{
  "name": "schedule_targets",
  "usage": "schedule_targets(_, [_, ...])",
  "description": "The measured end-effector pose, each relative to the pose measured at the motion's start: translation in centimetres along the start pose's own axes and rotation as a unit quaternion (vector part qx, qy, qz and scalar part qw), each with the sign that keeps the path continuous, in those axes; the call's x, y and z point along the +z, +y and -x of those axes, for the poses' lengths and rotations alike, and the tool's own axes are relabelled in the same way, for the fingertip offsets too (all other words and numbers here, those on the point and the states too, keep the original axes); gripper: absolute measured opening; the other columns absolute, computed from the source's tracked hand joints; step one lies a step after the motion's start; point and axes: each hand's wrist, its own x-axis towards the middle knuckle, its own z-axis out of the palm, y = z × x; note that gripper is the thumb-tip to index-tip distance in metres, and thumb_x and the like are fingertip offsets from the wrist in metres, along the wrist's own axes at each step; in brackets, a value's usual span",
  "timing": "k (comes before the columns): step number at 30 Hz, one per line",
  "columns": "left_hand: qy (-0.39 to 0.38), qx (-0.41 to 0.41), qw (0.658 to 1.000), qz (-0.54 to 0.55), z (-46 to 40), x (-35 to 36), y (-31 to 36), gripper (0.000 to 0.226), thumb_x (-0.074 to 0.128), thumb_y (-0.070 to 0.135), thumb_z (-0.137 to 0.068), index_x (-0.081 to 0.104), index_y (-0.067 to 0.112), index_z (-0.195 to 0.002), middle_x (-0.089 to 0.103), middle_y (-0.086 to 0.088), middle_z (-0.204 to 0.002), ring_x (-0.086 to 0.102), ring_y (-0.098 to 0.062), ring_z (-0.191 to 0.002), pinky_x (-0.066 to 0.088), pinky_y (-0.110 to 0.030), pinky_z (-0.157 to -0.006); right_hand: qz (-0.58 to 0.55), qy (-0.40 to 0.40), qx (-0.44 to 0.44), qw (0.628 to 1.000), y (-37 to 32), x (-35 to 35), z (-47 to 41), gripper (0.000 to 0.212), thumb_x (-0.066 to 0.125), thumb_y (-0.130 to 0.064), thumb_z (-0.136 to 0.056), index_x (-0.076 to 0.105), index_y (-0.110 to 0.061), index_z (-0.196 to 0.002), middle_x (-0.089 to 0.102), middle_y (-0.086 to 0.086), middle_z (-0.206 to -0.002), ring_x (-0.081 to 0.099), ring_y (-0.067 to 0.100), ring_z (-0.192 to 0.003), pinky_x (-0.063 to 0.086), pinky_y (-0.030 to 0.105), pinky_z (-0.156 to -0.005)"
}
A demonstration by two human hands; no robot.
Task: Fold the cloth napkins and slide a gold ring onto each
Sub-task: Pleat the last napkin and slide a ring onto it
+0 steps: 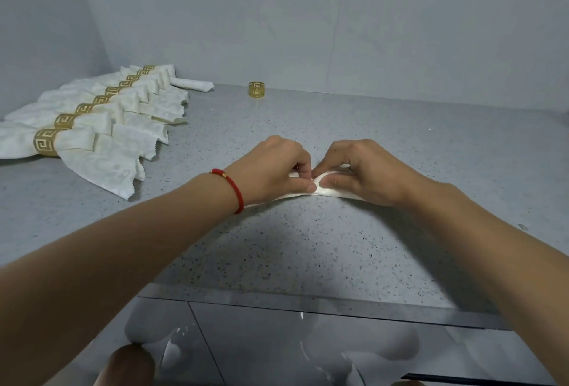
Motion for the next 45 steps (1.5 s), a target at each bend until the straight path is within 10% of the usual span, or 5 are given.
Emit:
schedule_targets(7, [-0.028, -0.046, 0.996, -0.071, -1.8, 0.1, 2.0, 0.029, 0.073, 0.015, -0.079, 0.051, 0.023, -0.063, 0.059, 0.002, -0.078, 0.058, -0.019, -0.083, 0.054, -0.034, -0.075, -0.002, 0.022, 0.013, 1.0, -0.3, 0.4, -0.1, 0.017, 0.072, -0.025, -0.091, 0.055, -0.026, -0.09, 0.066, -0.004, -0.083, 0.063, 0.02, -0.082, 0.053, 0.047, -0.075])
schedule_targets(25, [-0.025, -0.005, 0.991, -0.132, -3.1, 0.4, 0.6, 0.046, 0.063, 0.011, -0.086, 0.025, 0.028, -0.065, 0.032, 0.005, -0.07, 0.046, -0.022, -0.076, 0.034, -0.029, -0.064, 0.008, 0.074, 0.047, 0.996, 0.4, 0.3, -0.7, 0.017, 0.063, -0.04, -0.097, 0.075, -0.03, -0.104, 0.072, -0.02, -0.105, 0.065, 0.0, -0.098, 0.051, 0.027, -0.091])
schedule_targets(29, [-0.005, -0.092, 0.985, -0.144, -2.9, -0.6, -3.6, 0.031, 0.059, 0.011, -0.088, 0.035, 0.015, -0.07, 0.041, 0.0, -0.075, 0.053, -0.029, -0.084, 0.036, -0.033, -0.065, -0.05, 0.188, 0.142, 0.97, 1.7, 1.4, -2.6, 0.029, 0.048, -0.039, -0.106, 0.069, -0.024, -0.118, 0.066, -0.017, -0.116, 0.057, 0.001, -0.104, 0.036, 0.009, -0.086])
schedule_targets(34, [0.074, -0.225, 0.959, -0.158, -3.2, -1.5, -8.0, 0.007, 0.056, 0.007, -0.092, 0.05, 0.012, -0.092, 0.062, -0.018, -0.103, 0.059, -0.035, -0.094, 0.045, -0.039, -0.075, -0.127, 0.246, 0.353, 0.894, 3.6, 4.5, -7.8, 0.037, 0.033, -0.036, -0.109, 0.059, -0.01, -0.115, 0.065, 0.01, -0.107, 0.058, 0.024, -0.089, 0.048, 0.04, -0.08])
schedule_targets(45, [0.159, -0.395, 0.886, -0.181, -6.0, -0.9, -13.6, 0.012, 0.056, 0.012, -0.094, 0.054, 0.011, -0.106, 0.062, -0.011, -0.105, 0.056, -0.031, -0.105, 0.045, -0.04, -0.087, 0.025, 0.243, 0.269, 0.932, 7.8, 6.6, -21.5, 0.034, 0.033, -0.032, -0.108, 0.055, -0.016, -0.129, 0.065, 0.01, -0.119, 0.056, 0.031, -0.11, 0.041, 0.048, -0.095])
